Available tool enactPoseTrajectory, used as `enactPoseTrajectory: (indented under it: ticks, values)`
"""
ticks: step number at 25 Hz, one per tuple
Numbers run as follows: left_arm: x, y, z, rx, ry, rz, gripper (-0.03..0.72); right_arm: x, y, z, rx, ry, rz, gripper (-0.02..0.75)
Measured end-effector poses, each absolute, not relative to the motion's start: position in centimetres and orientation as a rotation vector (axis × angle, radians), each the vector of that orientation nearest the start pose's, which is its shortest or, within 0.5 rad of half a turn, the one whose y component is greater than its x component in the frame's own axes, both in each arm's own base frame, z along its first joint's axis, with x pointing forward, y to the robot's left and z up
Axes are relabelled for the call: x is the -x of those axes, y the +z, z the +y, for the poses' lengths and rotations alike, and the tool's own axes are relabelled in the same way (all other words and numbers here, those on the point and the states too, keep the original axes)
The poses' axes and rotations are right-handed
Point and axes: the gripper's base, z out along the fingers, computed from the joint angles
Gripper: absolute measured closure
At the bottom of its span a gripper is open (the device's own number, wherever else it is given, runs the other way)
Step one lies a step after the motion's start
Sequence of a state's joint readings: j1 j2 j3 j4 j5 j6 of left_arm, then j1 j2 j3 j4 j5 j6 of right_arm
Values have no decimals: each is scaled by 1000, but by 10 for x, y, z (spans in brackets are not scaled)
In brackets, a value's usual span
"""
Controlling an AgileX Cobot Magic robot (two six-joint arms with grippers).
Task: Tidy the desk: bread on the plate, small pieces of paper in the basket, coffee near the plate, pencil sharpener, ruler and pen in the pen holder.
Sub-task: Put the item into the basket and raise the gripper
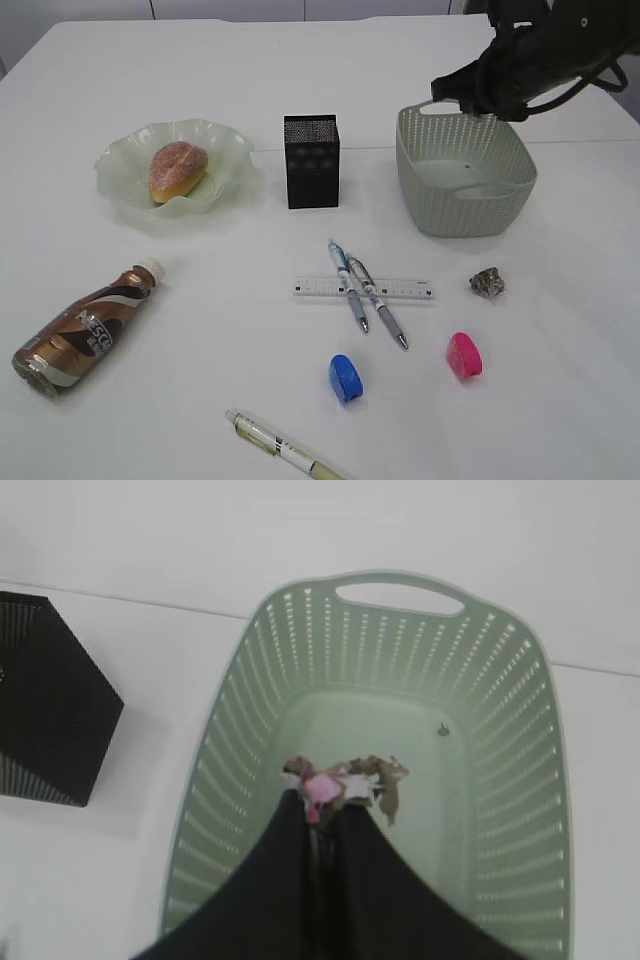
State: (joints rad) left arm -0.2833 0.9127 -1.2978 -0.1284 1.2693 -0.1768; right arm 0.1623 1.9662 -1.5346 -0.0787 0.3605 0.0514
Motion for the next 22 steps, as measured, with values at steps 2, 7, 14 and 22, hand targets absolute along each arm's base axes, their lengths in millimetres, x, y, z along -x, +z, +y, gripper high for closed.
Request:
enactPoseTrajectory:
  ticks: [2, 7, 14, 22]
  values:
    - [-126, 439, -49, -142, -389, 2388, 183, -458, 244, 72, 194, 42, 2264, 687]
    - [-126, 439, -49, -143, -397, 2388, 183, -469, 230, 74, 196, 37, 2300, 546]
    - [-126, 439, -49, -124, -406, 2391, 183, -473, 214, 75, 200, 33, 2343, 229]
    - [-125, 439, -49, -122, -408, 2391, 183, -476, 238, 75, 175, 38, 2408, 206]
